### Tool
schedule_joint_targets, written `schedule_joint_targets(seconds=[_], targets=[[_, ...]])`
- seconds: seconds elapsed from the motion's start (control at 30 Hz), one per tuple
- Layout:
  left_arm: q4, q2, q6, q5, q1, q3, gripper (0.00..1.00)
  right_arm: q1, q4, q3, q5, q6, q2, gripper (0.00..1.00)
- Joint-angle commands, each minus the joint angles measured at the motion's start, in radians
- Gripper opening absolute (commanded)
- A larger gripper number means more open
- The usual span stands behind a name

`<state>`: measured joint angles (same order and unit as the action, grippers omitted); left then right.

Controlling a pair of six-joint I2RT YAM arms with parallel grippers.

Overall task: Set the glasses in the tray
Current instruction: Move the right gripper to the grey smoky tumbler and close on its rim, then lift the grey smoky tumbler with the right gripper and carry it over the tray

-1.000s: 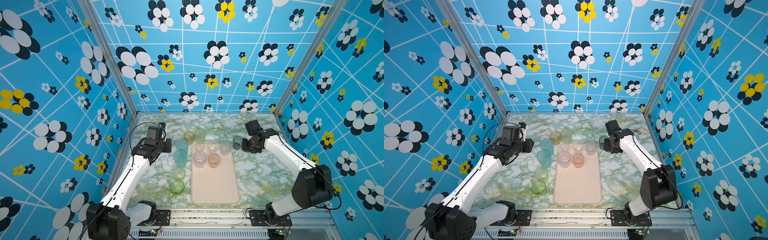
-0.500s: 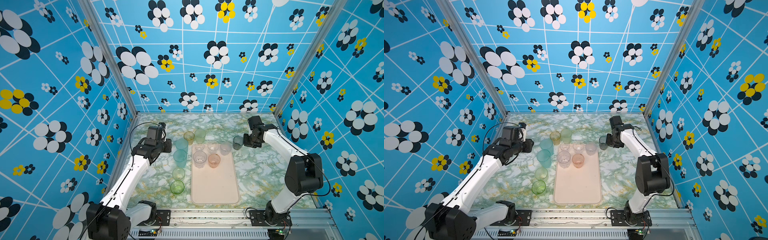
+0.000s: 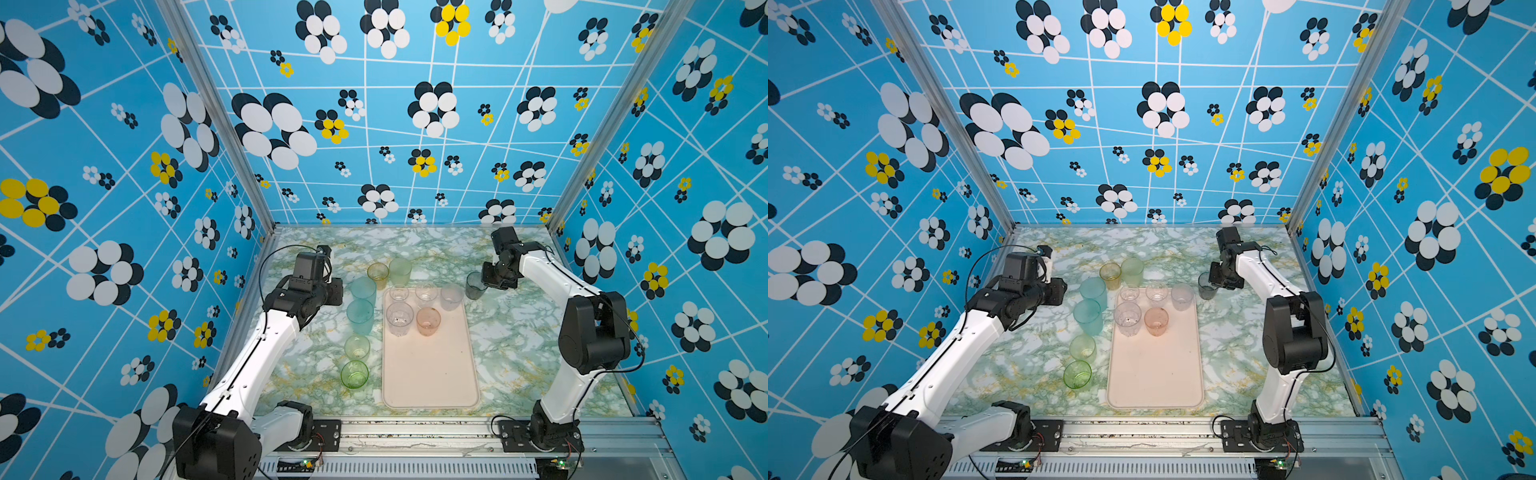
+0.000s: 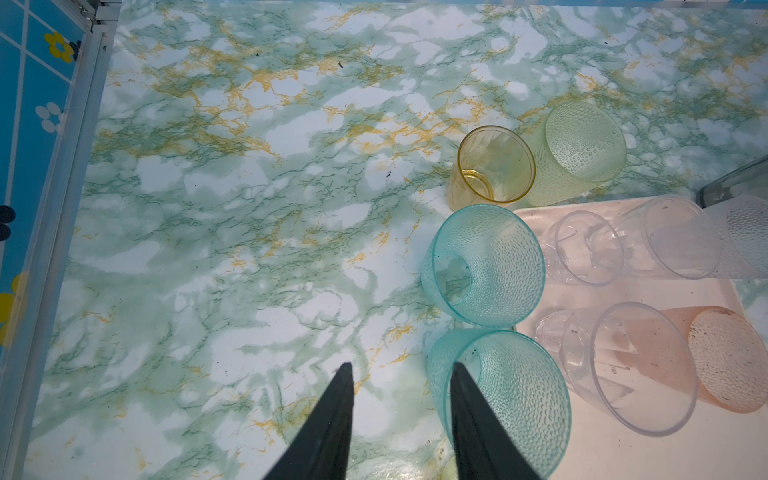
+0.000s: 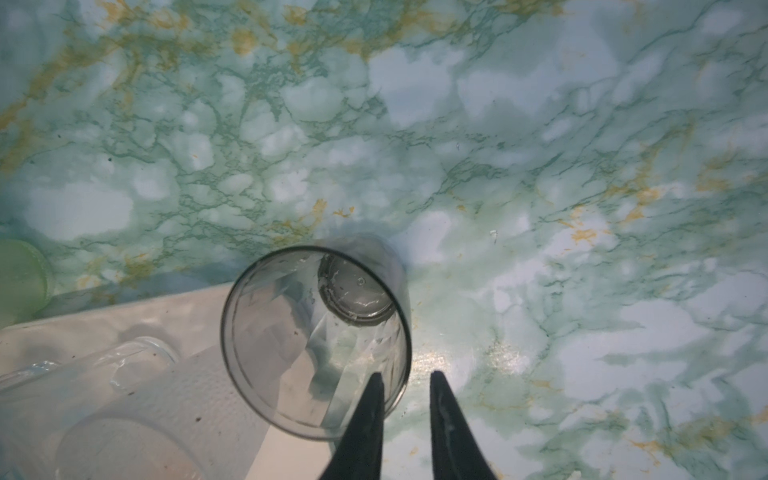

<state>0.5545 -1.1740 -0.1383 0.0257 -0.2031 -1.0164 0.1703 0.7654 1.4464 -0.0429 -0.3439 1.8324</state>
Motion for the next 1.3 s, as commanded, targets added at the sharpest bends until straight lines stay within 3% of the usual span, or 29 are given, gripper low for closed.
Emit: schedule_joint_targets(seconds=[0.0, 0.57, 1.27], targets=[[0.022, 0.017, 0.002, -0.018, 0.008, -0.031, 0.4, -0.007, -0.005, 0.034, -0.005, 0.014, 0.022, 0.22], [0.033, 0.016, 0.009, -0.024, 0.009, -0.044, 0.4, -0.013, 0.002, 0.086, -0.003, 0.023, 0.094, 0.2], [0.032, 0.016, 0.011, -0.02, 0.009, -0.04, 0.4, -0.013, 0.022, 0.086, -0.028, 0.049, 0.113, 0.09]])
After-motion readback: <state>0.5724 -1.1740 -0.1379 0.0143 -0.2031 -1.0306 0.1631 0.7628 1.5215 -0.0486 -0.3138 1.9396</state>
